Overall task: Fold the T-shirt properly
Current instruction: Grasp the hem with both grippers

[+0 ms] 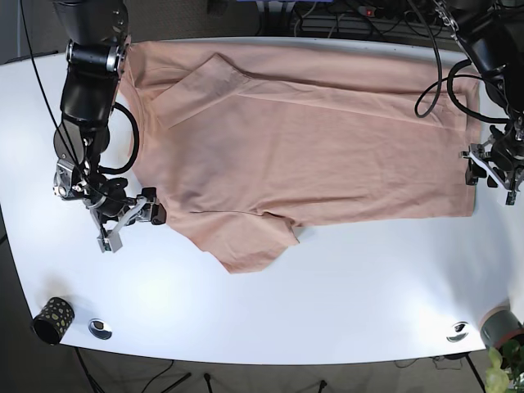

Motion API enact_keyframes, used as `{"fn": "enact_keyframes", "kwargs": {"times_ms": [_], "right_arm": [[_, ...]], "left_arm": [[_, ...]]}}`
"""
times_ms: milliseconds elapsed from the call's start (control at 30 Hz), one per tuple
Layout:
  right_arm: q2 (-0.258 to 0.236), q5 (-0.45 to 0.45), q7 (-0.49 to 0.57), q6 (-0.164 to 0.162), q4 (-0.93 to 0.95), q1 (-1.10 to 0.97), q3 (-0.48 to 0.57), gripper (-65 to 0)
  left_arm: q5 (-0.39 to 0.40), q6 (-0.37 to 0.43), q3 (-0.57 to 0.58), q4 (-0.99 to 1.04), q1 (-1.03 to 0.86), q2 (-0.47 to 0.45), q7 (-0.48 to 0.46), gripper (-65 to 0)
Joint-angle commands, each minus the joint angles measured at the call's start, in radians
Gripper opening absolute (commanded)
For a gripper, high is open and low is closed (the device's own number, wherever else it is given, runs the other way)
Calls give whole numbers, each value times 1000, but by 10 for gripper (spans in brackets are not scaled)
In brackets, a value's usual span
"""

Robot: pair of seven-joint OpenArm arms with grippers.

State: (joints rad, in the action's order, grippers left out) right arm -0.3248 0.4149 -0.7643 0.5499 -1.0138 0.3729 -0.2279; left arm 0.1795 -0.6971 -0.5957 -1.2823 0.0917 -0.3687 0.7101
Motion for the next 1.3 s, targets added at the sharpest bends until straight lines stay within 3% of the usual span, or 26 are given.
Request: {"fn": "enact_keyframes", "kwargs": {"times_ms": [0,67,233,467,667,833,1000,1267], "right_arm": [[-9,14,67,3,60,41,31,-189],[-7,14,96,3,86,53,57,-192],[17,14,105,-3,91,59,132,-193],[37,14,105,-4,92,59,149,-219],[54,14,110,-4,94,57,146,-325],[56,14,110,-4,94,56,146,-445],[56,14,110,-4,94,56,146,-545],[59,14,110,-4,94,56,146,-556]], "left_arm": [[13,-1,-3,-20,16,-19,-22,-342],[13,4,-3,-20,33,-19,-22,-340],[15,107,-3,-12,70,-19,-25,-339],[13,219,-2,-12,135,-20,-23,-329],[4,322,12,91,191,-31,-17,-181],[-36,327,62,289,271,-71,-25,-167],[-36,319,69,435,320,-74,-97,-167],[-44,185,72,579,345,-74,-146,-167]]}}
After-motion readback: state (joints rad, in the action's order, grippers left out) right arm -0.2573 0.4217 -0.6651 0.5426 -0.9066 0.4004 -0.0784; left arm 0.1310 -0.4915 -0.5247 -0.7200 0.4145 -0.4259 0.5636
